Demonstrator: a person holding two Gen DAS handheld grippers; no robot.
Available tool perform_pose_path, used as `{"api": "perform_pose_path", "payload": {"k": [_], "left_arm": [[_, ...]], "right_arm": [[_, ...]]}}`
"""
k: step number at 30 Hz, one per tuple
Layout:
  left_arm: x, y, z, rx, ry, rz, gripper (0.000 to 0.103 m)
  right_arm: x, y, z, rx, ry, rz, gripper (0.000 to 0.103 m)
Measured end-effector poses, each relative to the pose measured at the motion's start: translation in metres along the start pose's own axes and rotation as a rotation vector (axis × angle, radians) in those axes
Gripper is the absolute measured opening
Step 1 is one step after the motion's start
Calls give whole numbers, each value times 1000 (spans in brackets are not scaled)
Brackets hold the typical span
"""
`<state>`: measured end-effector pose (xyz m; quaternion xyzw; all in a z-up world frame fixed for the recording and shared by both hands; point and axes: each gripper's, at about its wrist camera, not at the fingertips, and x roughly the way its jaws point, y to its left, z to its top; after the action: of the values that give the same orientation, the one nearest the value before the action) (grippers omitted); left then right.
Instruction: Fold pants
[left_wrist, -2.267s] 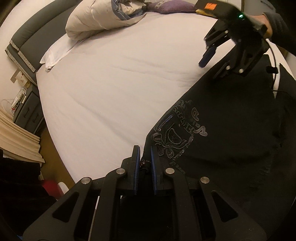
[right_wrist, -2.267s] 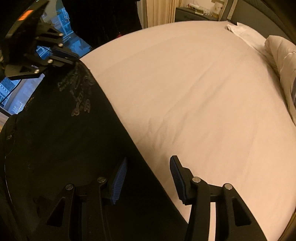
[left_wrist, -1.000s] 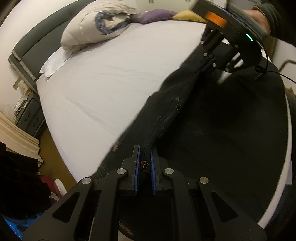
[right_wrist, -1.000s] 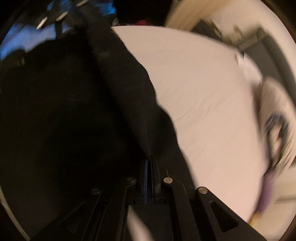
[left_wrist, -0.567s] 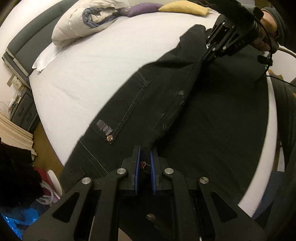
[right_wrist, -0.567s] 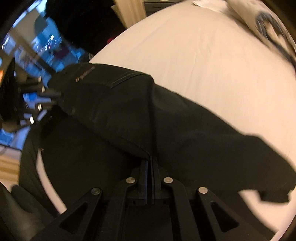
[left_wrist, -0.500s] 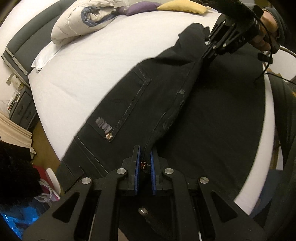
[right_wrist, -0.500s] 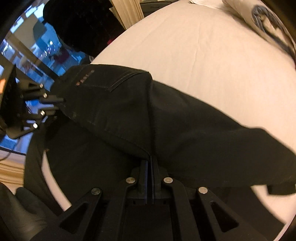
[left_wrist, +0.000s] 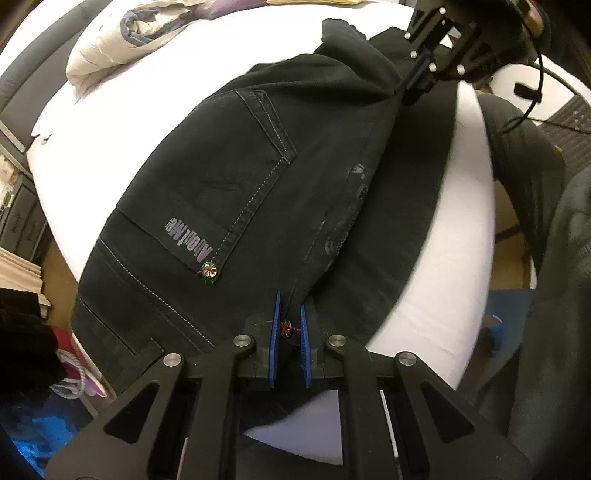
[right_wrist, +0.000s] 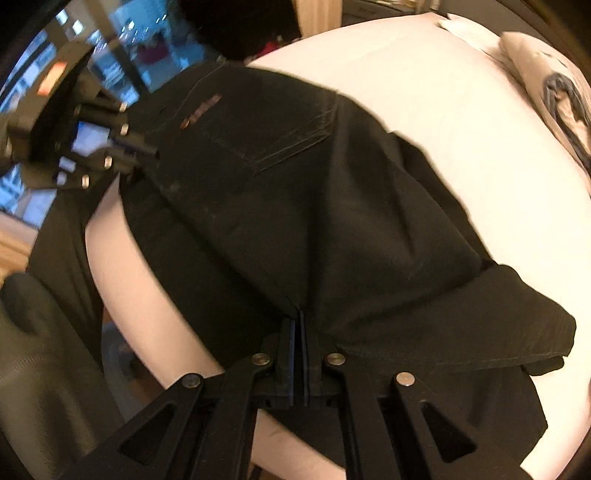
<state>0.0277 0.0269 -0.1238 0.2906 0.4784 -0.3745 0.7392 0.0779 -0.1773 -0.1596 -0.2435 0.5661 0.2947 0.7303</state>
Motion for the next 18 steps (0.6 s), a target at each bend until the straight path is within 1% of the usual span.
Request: {"api": "perform_pose_path", "payload": {"k": [1,4,7,8,9,12,14,15,16,18], "left_arm": [[0,-2,0,3,1,-2,9],[-3,-11,-10,5,4,-2,9],[-1,-10,-4,4,4,-6,9],[-1,-11,-3,7,5,-6,9],[0,-13,-2,13,7,-7,9],[-1,-19,-4,35,7,-5,9],[-5,-14,-15,39,4,-7,9],[-5,-15,-15,37,3,-9,9],[-3,-17,-12,35,4,-11,9],[-1,-18,-18,32,2,-10,9]], "right_arm": [[-4,-5,-6,-1,2,-1,3],[-3,4,-4,6,2,0,3],[-2,16,-5,-3,4,-23,3],[-6,23,-20,-7,4,-29,3],[-7,30,-25,-8,5,-34,3],[-6,34,-26,1,9,-39,3],[-3,41,-25,0,11,-48,3],[-5,41,-32,-1,12,-50,3],[-2,41,-34,-3,15,-53,3],[8,49,-36,-14,22,-70,3]]}}
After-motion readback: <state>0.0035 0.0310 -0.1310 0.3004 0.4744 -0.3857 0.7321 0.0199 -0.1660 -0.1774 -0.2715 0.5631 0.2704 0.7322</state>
